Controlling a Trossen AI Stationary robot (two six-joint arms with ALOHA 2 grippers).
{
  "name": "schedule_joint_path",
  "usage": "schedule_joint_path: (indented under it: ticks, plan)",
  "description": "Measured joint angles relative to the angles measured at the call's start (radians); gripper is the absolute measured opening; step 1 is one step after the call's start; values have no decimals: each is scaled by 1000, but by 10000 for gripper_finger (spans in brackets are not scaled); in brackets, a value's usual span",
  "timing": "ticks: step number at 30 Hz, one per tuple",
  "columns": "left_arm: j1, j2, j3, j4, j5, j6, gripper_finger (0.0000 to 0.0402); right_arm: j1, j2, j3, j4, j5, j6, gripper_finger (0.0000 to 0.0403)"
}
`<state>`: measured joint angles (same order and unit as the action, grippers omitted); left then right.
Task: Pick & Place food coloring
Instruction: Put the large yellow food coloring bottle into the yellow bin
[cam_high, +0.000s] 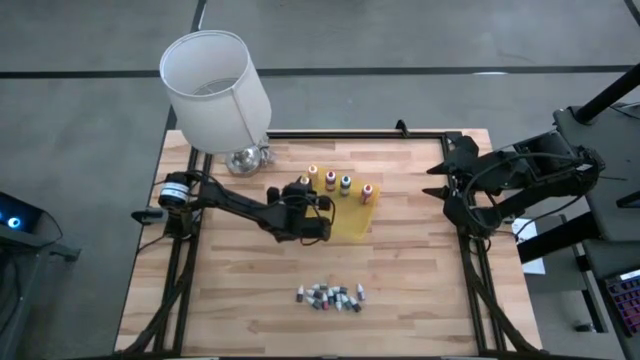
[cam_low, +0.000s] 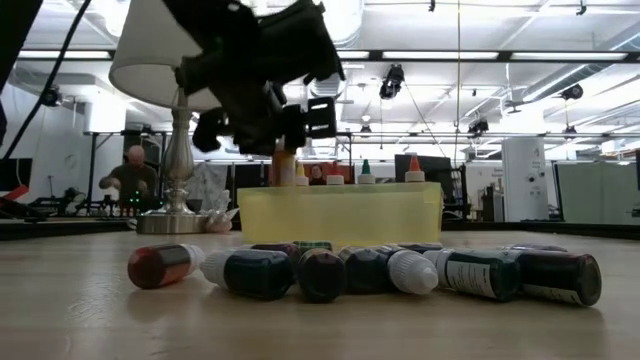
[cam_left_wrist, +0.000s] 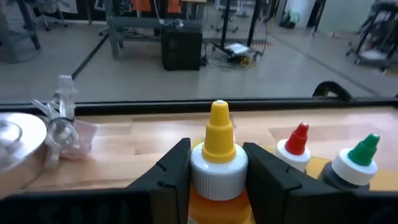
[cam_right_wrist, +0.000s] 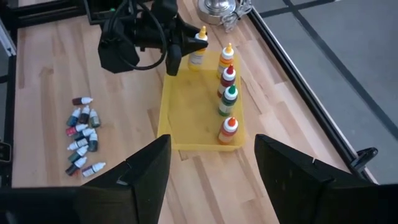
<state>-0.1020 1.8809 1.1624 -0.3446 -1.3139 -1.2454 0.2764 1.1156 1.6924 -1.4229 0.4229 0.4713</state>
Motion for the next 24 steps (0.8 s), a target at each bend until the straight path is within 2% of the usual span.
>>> schedule_joint_path:
  ticks: [3,12,16,24]
  plan:
    - [3,0,-60,141,-14,61,97,0,0,0,0,0,0,224]
    - [21,0,-158,459,-5,397,97,0,0,0,0,0,0,224]
    - [36,0,-164,489,-3,466,97,0,0,0,0,-1,0,224]
    - [54,0,-166,505,3,464,97,0,0,0,0,-1,0,224]
